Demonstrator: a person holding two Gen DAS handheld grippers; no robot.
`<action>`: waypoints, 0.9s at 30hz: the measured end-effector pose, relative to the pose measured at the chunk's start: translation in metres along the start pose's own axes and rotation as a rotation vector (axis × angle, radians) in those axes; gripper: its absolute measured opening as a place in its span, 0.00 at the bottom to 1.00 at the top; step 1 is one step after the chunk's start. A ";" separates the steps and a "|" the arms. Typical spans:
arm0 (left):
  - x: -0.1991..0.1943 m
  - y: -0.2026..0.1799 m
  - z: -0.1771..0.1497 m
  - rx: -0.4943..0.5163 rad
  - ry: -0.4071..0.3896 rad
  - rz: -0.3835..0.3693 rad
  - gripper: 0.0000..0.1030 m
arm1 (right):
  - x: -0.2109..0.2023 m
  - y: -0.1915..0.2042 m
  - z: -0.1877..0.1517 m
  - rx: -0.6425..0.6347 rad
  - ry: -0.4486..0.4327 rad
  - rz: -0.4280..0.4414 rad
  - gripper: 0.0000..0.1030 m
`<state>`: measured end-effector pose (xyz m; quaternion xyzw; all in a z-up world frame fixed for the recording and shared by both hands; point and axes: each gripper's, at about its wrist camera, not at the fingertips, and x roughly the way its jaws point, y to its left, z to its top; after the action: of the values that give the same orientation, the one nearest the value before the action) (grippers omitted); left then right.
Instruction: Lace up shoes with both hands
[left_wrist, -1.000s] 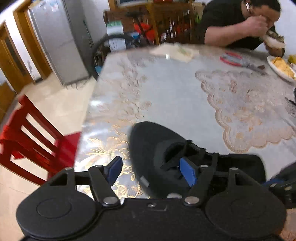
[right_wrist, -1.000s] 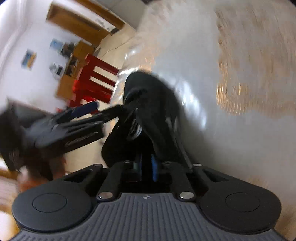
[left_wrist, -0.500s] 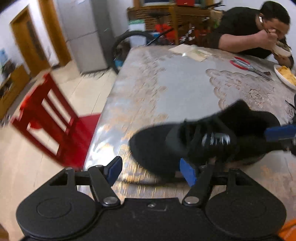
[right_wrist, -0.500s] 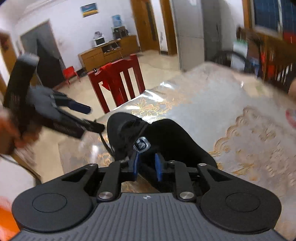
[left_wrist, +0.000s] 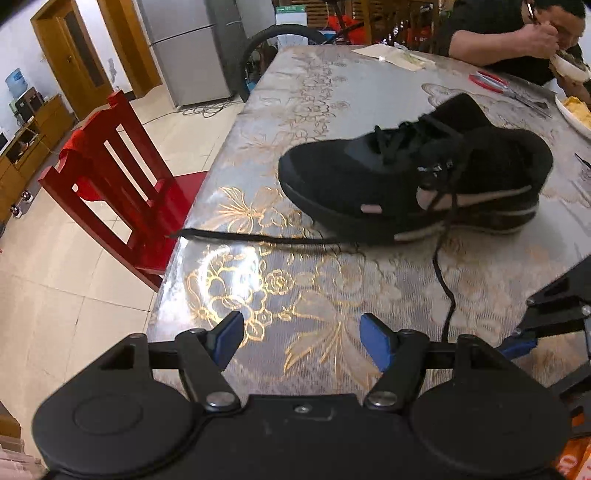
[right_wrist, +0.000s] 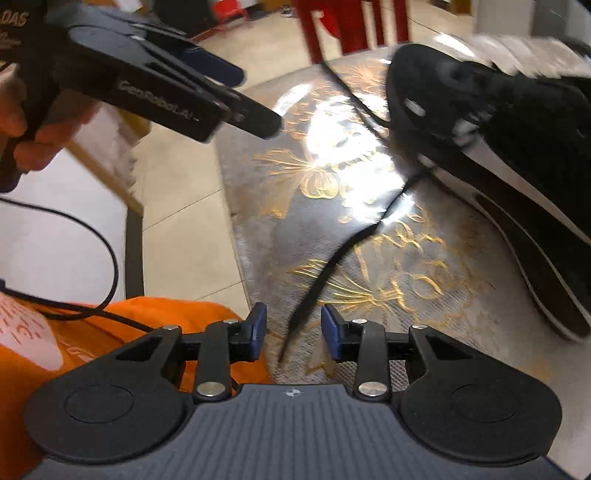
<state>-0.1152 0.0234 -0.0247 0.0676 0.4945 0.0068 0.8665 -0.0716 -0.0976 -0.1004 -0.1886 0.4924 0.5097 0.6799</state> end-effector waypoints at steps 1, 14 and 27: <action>-0.001 -0.002 -0.002 0.017 -0.004 -0.002 0.65 | 0.002 0.000 0.001 -0.004 0.003 -0.005 0.10; -0.019 -0.061 0.010 0.477 -0.139 -0.060 0.65 | -0.085 -0.063 -0.005 0.155 -0.073 0.077 0.17; -0.028 -0.043 -0.004 0.168 -0.077 -0.077 0.65 | -0.027 -0.047 0.013 0.291 -0.266 0.041 0.03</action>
<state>-0.1353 -0.0210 -0.0079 0.1213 0.4620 -0.0708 0.8757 -0.0239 -0.1207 -0.0833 -0.0091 0.4704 0.4673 0.7485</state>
